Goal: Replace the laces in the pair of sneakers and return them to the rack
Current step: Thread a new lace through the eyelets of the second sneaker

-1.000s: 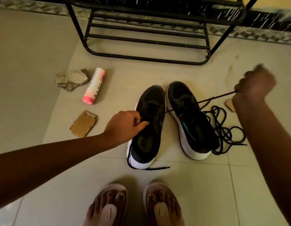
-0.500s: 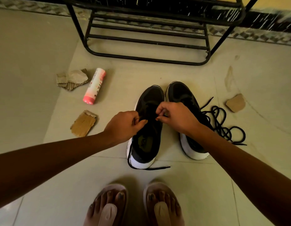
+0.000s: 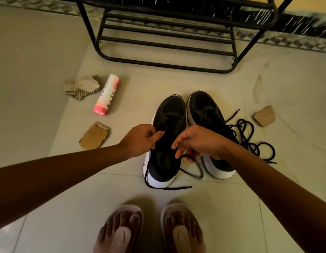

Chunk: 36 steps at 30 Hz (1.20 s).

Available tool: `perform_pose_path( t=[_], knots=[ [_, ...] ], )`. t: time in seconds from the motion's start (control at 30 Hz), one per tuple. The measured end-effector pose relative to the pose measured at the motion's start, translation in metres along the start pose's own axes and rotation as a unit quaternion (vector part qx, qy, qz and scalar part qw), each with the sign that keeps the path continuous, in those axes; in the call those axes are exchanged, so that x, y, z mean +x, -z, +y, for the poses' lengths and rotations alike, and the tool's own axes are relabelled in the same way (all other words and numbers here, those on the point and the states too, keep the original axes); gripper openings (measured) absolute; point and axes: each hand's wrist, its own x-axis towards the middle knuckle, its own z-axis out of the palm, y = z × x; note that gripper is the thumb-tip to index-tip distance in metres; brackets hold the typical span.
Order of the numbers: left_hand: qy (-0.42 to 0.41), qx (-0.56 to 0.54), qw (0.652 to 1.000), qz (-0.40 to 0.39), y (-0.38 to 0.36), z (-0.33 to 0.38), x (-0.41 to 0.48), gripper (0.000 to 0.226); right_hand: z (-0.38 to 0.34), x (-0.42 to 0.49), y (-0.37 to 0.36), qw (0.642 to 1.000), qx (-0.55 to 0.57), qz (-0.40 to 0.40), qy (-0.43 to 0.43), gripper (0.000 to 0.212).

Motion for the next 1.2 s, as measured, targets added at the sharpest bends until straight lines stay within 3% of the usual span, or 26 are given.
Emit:
perform_pose_path(
  t=[0.17,0.43,0.53,0.6,0.7,0.8,0.97,1.1,1.2],
  knots=[
    [0.013,-0.047,0.999,-0.014,-0.002,0.003,0.000,0.036,-0.003,-0.002,-0.030,0.998,0.030,-0.014,-0.047,0.020],
    [0.048,-0.084,0.994,-0.052,0.000,0.007,-0.002,0.033,0.007,0.007,-0.055,0.993,0.090,0.067,-0.021,0.026],
    [0.014,0.021,0.999,-0.044,0.001,0.008,-0.001,0.029,0.013,0.006,-0.049,0.994,-0.024,0.101,0.027,0.017],
    [-0.031,0.098,0.995,0.010,0.002,0.009,-0.002,0.017,0.015,0.004,-0.043,0.986,-0.105,0.117,0.060,0.012],
    [-0.117,0.134,0.984,0.029,0.006,0.016,-0.003,0.040,0.018,0.001,-0.032,0.958,-0.232,0.156,0.068,0.025],
    [-0.143,0.197,0.970,0.019,0.010,0.021,-0.001,0.038,0.021,-0.001,-0.023,0.921,-0.316,0.224,0.053,0.034],
    [-0.131,0.261,0.956,-0.010,0.010,0.030,0.000,0.036,0.020,0.002,-0.015,0.950,-0.232,0.205,0.042,0.025],
    [-0.106,0.334,0.936,-0.035,0.009,0.038,0.004,0.033,0.017,0.001,-0.006,0.950,-0.243,0.189,0.052,0.009],
    [-0.099,0.342,0.933,-0.043,0.010,0.038,0.006,0.028,0.012,-0.008,0.004,0.981,-0.129,0.132,0.055,0.006]
  ],
)
